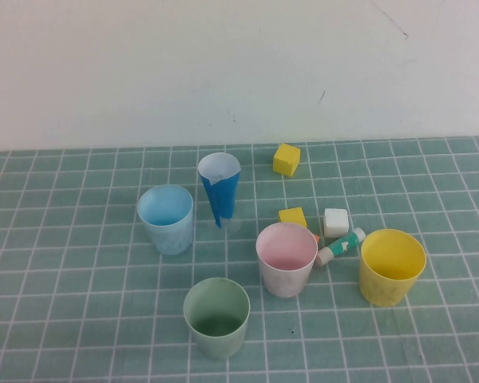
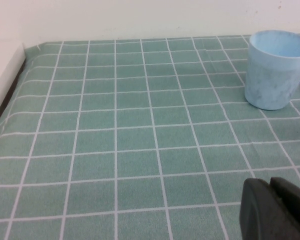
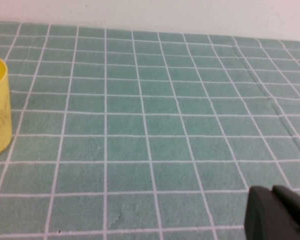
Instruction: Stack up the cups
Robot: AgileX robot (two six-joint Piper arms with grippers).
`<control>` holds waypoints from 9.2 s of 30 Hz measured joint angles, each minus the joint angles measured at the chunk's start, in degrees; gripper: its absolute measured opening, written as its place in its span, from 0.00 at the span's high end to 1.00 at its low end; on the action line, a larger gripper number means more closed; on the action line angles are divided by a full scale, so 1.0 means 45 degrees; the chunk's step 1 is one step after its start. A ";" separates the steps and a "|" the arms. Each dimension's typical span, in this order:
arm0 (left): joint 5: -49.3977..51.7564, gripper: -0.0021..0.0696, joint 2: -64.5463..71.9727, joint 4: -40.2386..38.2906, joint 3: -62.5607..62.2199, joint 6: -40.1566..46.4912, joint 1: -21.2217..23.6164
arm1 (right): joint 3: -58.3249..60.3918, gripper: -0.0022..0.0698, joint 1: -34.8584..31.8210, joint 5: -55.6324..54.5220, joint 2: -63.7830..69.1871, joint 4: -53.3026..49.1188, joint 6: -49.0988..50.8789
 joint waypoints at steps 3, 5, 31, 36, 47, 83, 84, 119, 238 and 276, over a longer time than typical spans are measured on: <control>0.0000 0.97 0.0000 0.0000 0.0000 0.0022 0.0000 | 0.0000 0.97 0.0000 0.0000 0.0000 -0.0021 0.0000; 0.0000 0.97 0.0000 0.0000 0.0000 0.0022 0.0000 | 0.0000 0.97 0.0000 0.0000 0.0000 -0.0021 0.0000; -0.9649 0.97 0.0000 0.0131 0.0024 0.0022 0.0000 | 0.0133 0.97 0.0000 -0.9557 0.0000 -0.0374 -0.0029; -1.1247 0.97 0.0000 0.0131 0.0024 0.0022 0.0000 | 0.0133 0.97 0.0000 -1.1930 0.0000 -0.0358 -0.0171; -0.6091 0.97 0.0112 0.0161 -0.3399 -0.1140 0.0000 | -0.2342 0.97 0.0000 -0.8252 0.0000 -0.0482 -0.0286; 0.4917 0.68 1.8675 -0.7673 -1.4456 0.7821 0.0000 | -0.5004 0.97 0.0000 0.4758 0.5375 0.6888 -1.0693; 0.4917 0.60 1.9175 -0.7694 -1.4909 0.7980 0.0000 | -0.4957 0.97 0.0000 0.4729 0.5375 0.6981 -1.0792; 0.7256 0.95 2.5454 -0.6651 -1.9676 0.8649 0.0000 | -0.4809 0.97 0.0000 0.4514 0.5426 0.7320 -1.1282; -0.1558 0.97 0.9017 0.1787 -0.6618 0.0679 -0.4305 | -1.5052 0.79 0.2784 0.4160 2.4439 1.0406 -1.7111; -0.1758 0.97 0.9017 0.1231 -0.6606 0.0541 -0.4305 | -2.0673 0.53 0.6828 0.6419 2.6000 0.7772 -1.4070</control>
